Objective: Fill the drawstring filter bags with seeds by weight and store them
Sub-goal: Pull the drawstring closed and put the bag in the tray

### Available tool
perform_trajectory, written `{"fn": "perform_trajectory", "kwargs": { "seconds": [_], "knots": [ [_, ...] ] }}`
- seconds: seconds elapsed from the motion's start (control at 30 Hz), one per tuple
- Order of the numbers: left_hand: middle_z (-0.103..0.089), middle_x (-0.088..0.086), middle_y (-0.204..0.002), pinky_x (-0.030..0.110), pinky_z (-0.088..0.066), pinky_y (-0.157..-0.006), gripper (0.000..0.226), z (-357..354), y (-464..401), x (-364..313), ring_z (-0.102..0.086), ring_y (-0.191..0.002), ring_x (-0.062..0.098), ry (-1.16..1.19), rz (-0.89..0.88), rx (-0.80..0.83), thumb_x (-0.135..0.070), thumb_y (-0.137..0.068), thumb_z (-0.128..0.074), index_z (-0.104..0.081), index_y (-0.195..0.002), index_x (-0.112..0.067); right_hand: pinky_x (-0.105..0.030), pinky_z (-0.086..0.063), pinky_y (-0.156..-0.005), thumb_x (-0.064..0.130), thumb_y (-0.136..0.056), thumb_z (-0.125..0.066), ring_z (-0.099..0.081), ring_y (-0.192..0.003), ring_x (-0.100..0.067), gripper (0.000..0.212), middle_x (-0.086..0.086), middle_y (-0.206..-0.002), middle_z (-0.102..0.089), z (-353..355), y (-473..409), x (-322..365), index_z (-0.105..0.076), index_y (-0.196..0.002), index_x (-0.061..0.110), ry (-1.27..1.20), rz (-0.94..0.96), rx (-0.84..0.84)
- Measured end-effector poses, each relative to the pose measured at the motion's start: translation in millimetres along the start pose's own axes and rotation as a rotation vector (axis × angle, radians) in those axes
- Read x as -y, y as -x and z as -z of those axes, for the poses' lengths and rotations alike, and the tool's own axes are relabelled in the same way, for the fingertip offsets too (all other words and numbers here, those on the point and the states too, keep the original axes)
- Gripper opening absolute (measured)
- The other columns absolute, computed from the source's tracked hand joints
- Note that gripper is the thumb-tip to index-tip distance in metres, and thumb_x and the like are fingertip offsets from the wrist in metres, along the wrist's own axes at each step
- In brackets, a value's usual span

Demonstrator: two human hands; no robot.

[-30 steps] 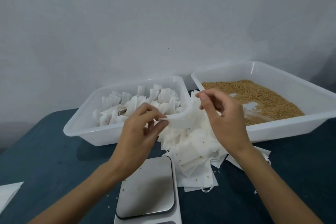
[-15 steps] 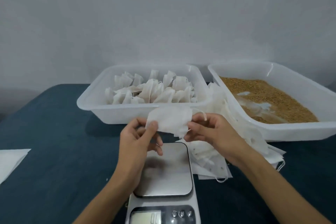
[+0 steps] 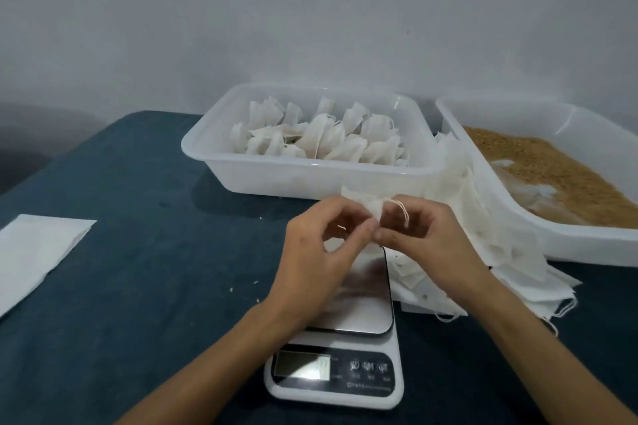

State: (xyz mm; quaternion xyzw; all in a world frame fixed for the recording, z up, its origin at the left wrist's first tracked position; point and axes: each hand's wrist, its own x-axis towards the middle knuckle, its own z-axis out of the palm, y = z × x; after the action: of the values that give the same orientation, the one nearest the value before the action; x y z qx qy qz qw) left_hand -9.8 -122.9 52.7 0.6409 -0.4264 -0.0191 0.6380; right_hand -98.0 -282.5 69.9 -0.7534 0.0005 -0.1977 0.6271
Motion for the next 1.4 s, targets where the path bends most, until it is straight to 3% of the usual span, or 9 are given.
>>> {"fn": "perform_trajectory", "kwargs": {
  "seconds": [0.3, 0.57, 0.73, 0.87, 0.97, 1.03, 1.13, 1.27, 1.4],
  "knots": [
    [-0.078, 0.009, -0.084, 0.031, -0.061, -0.077, 0.009, 2, -7, 8, -0.076, -0.078, 0.022, 0.256, 0.236, -0.063, -0.008, -0.098, -0.071, -0.077, -0.093, -0.005, -0.021, -0.054, -0.072, 0.006, -0.089, -0.073, -0.07, -0.075, -0.018, 0.005, -0.008, -0.08, -0.071, -1, 1, 2, -0.07, -0.089, 0.01, -0.039, 0.032, -0.122],
    [-0.071, -0.007, -0.078, 0.023, -0.053, -0.07, 0.017, 0, -4, 7, -0.065, -0.071, 0.01, 0.153, 0.181, -0.018, -0.017, -0.098, -0.07, -0.074, -0.083, -0.025, -0.031, -0.05, -0.072, -0.001, -0.096, -0.06, -0.063, -0.082, -0.016, 0.021, 0.004, -0.09, -0.062, -6, 3, -11, -0.075, -0.099, 0.013, 0.682, 0.279, -0.189],
    [-0.076, -0.001, -0.099, 0.031, -0.055, -0.079, 0.011, 2, -4, 5, -0.07, -0.091, 0.016, 0.144, 0.11, 0.061, -0.018, -0.099, -0.068, -0.079, -0.1, -0.017, -0.023, -0.05, -0.075, 0.032, -0.098, -0.062, -0.064, -0.083, -0.012, 0.016, 0.005, -0.086, -0.064, -8, 4, 0, -0.071, -0.084, 0.034, 0.225, 0.143, -0.104],
    [-0.071, -0.002, -0.11, 0.032, -0.056, -0.085, 0.018, 3, -6, 6, -0.068, -0.096, 0.015, 0.074, 0.143, -0.085, -0.026, -0.093, -0.071, -0.074, -0.11, -0.026, -0.025, -0.054, -0.078, 0.026, -0.091, -0.074, -0.064, -0.082, -0.017, 0.021, -0.01, -0.084, -0.068, -1, 2, 0, -0.071, -0.085, 0.007, -0.057, 0.03, -0.167],
    [-0.071, 0.001, -0.124, 0.03, -0.059, -0.088, 0.05, 8, -12, 3, -0.071, -0.11, 0.014, 0.234, 0.307, -0.115, -0.029, -0.086, -0.079, -0.06, -0.132, -0.021, -0.031, -0.057, -0.088, 0.024, -0.096, -0.067, -0.071, -0.106, -0.024, 0.019, -0.01, -0.11, -0.075, 5, 0, 2, -0.078, -0.102, 0.009, -0.367, -0.074, -0.104],
    [-0.075, 0.008, -0.121, 0.037, -0.06, -0.09, 0.045, 10, -14, 0, -0.072, -0.111, 0.029, 0.36, 0.374, -0.065, -0.018, -0.091, -0.08, -0.063, -0.132, -0.01, -0.031, -0.057, -0.09, 0.018, -0.099, -0.06, -0.069, -0.112, -0.026, 0.021, -0.012, -0.117, -0.074, 4, 0, 1, -0.079, -0.107, 0.012, -0.339, -0.083, -0.088],
    [-0.077, 0.019, -0.109, 0.056, -0.057, -0.087, 0.021, 10, -11, 0, -0.07, -0.102, 0.046, 0.339, 0.364, -0.048, -0.009, -0.096, -0.071, -0.074, -0.115, -0.001, -0.031, -0.057, -0.087, 0.017, -0.095, -0.068, -0.07, -0.098, -0.024, 0.012, -0.004, -0.107, -0.073, 0, 0, -4, -0.08, -0.098, 0.018, -0.019, -0.009, -0.248],
    [-0.079, 0.011, -0.099, 0.031, -0.057, -0.066, 0.015, 8, -10, 2, -0.07, -0.08, 0.018, 0.273, 0.329, -0.053, -0.003, -0.094, -0.072, -0.076, -0.109, -0.003, -0.036, -0.047, -0.063, 0.019, -0.091, -0.075, -0.051, -0.066, -0.035, 0.009, 0.0, -0.081, -0.065, 0, 3, -7, -0.073, -0.082, 0.02, 0.115, 0.066, -0.427],
    [-0.079, 0.012, -0.092, 0.033, -0.056, -0.067, 0.013, 5, -9, 7, -0.069, -0.079, 0.017, 0.203, 0.28, -0.059, -0.002, -0.092, -0.075, -0.079, -0.101, -0.011, -0.027, -0.034, -0.041, 0.023, -0.1, -0.064, -0.043, -0.042, -0.02, 0.017, 0.001, -0.071, -0.057, -5, 5, -1, -0.065, -0.085, 0.014, 0.084, 0.101, -0.361]
  ]
}}
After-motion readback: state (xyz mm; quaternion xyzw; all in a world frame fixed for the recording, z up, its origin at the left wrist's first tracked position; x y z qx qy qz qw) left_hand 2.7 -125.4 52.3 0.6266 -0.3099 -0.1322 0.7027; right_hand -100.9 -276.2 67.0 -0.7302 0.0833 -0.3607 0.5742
